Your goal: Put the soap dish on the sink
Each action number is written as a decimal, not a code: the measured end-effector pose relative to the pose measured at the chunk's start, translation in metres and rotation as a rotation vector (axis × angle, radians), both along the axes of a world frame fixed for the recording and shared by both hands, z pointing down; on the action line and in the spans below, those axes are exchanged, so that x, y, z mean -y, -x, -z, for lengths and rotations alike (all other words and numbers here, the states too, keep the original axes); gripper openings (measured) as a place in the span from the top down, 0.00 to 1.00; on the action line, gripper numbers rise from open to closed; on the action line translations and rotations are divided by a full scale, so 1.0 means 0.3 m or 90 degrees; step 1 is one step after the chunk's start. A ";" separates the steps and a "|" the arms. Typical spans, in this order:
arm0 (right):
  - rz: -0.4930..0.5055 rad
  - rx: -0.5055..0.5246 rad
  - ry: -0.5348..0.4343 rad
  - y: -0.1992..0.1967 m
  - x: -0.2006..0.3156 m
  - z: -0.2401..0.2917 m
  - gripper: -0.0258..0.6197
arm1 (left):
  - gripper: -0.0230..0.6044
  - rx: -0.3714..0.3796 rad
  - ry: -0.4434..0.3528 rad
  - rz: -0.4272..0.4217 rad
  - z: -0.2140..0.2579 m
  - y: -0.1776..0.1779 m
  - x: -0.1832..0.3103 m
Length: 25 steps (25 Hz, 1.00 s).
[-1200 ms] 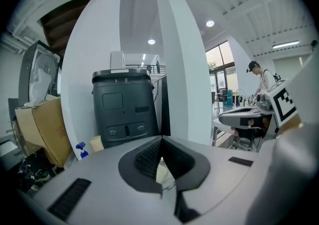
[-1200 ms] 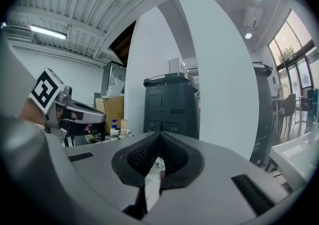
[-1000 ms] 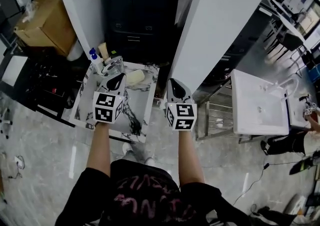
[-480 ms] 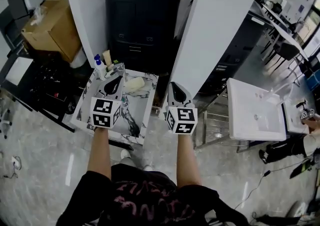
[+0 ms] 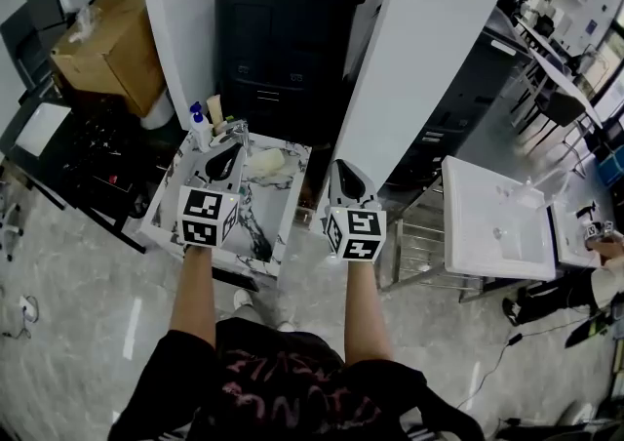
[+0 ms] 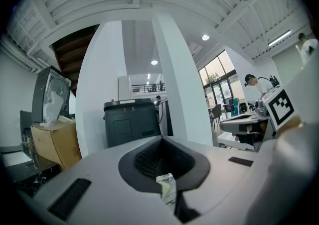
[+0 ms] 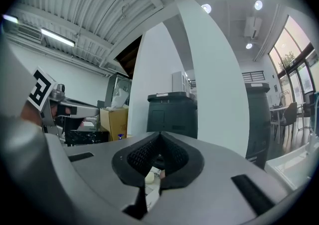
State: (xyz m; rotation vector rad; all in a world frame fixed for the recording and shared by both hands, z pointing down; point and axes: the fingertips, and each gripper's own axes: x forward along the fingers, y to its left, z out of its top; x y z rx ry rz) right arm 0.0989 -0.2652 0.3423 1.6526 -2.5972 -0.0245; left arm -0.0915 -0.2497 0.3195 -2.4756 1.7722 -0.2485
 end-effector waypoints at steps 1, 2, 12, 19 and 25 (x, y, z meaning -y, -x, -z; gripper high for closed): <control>0.001 0.000 0.001 -0.002 -0.003 0.001 0.94 | 0.94 -0.005 0.000 0.001 0.003 0.000 -0.005; 0.001 0.000 0.002 -0.005 -0.007 0.001 0.94 | 0.94 -0.010 0.001 0.002 0.003 0.000 -0.010; 0.000 -0.003 -0.003 -0.018 -0.034 0.001 0.94 | 0.94 -0.014 -0.013 0.009 0.017 0.009 -0.041; -0.005 -0.004 -0.008 -0.041 -0.046 0.020 0.94 | 0.94 -0.015 -0.011 0.001 0.037 -0.017 -0.053; -0.007 -0.004 -0.011 -0.051 -0.054 0.027 0.94 | 0.94 -0.018 -0.015 -0.005 0.048 -0.032 -0.061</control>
